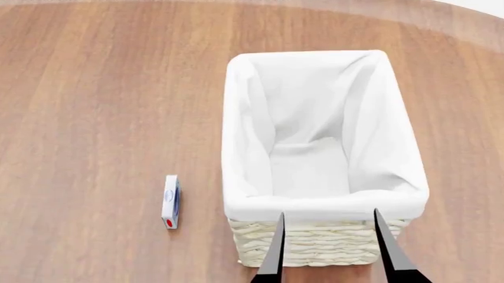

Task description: Pick up the ketchup, and put it in the basket.

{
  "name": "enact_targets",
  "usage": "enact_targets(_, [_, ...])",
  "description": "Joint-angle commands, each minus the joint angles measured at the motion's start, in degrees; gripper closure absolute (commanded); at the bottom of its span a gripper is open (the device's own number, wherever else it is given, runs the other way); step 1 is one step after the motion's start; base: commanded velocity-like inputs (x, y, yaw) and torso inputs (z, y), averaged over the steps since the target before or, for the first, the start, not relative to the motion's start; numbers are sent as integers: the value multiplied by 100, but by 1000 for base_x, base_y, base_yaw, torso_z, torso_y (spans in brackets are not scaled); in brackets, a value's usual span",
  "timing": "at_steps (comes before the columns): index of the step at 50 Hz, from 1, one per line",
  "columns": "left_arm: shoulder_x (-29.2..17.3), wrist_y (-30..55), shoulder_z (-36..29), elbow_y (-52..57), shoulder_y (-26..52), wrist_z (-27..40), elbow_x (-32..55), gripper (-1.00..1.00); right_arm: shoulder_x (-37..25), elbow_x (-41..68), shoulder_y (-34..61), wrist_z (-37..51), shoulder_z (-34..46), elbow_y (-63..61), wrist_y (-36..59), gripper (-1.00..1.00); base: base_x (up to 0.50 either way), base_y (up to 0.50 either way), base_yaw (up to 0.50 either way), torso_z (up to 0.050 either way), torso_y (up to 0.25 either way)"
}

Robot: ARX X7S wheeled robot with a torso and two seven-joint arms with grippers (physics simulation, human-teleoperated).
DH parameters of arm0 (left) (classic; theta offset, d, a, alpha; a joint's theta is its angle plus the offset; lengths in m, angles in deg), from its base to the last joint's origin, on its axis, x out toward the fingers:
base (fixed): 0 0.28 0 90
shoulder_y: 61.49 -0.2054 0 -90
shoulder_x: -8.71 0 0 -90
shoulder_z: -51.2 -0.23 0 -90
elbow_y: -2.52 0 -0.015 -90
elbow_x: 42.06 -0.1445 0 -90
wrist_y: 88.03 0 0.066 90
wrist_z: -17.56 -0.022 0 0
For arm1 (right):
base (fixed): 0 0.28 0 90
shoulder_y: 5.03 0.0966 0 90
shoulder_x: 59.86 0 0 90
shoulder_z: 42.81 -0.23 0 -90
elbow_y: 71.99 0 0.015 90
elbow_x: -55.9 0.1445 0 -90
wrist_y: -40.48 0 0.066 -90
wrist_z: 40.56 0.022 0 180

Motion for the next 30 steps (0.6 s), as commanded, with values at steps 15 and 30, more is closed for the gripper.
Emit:
enact_targets(15, [151,211,320,-260,35,-212,509,-100,75,-64,4,-87,-100,-73,17,-100,0,0,0,0,0])
enact_targets(30, [60,12,244,-503,5,-404,544,-100,50,-55,19,-61,-64,-99,34,-100,0,0,0,0,0])
